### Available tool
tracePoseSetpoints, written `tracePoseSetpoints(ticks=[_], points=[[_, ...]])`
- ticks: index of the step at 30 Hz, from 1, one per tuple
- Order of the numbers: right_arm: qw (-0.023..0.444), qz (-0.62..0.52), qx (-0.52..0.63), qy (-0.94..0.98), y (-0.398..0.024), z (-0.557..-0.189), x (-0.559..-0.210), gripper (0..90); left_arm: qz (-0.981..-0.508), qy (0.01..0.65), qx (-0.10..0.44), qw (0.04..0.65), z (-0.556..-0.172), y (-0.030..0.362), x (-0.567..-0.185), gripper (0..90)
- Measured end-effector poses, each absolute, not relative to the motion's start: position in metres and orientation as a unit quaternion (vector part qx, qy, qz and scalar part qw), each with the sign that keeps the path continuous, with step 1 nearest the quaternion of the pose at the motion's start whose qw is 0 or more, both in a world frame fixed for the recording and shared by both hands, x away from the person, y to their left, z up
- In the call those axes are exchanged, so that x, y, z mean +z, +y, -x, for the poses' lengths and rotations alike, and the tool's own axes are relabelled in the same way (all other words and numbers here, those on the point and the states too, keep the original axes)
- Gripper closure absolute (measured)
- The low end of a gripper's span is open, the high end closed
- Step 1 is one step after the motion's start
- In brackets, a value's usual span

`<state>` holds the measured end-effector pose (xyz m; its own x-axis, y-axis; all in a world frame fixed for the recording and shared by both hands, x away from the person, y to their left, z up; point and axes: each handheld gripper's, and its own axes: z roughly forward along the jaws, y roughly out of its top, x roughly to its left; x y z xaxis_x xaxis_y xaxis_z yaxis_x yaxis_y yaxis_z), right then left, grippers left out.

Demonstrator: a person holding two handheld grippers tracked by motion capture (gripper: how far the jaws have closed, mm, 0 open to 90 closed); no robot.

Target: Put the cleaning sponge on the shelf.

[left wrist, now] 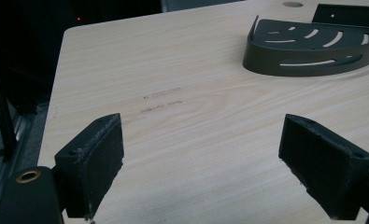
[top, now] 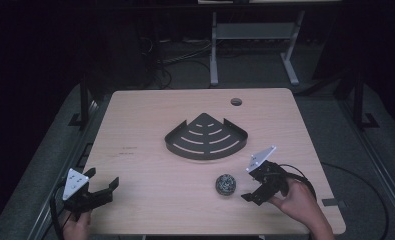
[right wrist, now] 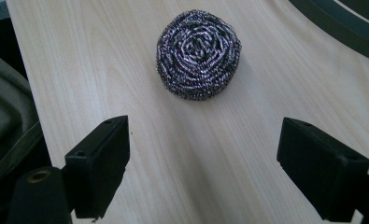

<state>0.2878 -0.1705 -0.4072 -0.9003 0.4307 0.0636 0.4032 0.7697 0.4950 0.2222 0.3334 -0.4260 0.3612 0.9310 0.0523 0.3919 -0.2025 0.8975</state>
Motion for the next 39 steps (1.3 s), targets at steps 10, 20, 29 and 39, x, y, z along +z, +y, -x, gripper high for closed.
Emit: tracePoseSetpoints(ticks=[10,20,29,39], points=[[0.015,-0.202,0.248,0.947,-0.150,-0.295,-0.407,16.5,-0.706,0.470,0.318,0.425,-0.222,0.336,-0.425,13.2],[0.001,-0.196,0.235,0.952,-0.136,-0.301,-0.412,16.3,-0.704,0.470,0.317,0.428,-0.222,0.336,-0.425,13.2],[0.000,-0.185,0.231,0.955,-0.125,-0.308,-0.406,16.4,-0.703,0.471,0.317,0.429,-0.222,0.337,-0.424,13.3],[-0.006,-0.180,0.216,0.960,-0.111,-0.316,-0.410,16.4,-0.704,0.470,0.316,0.429,-0.222,0.336,-0.424,13.2]])
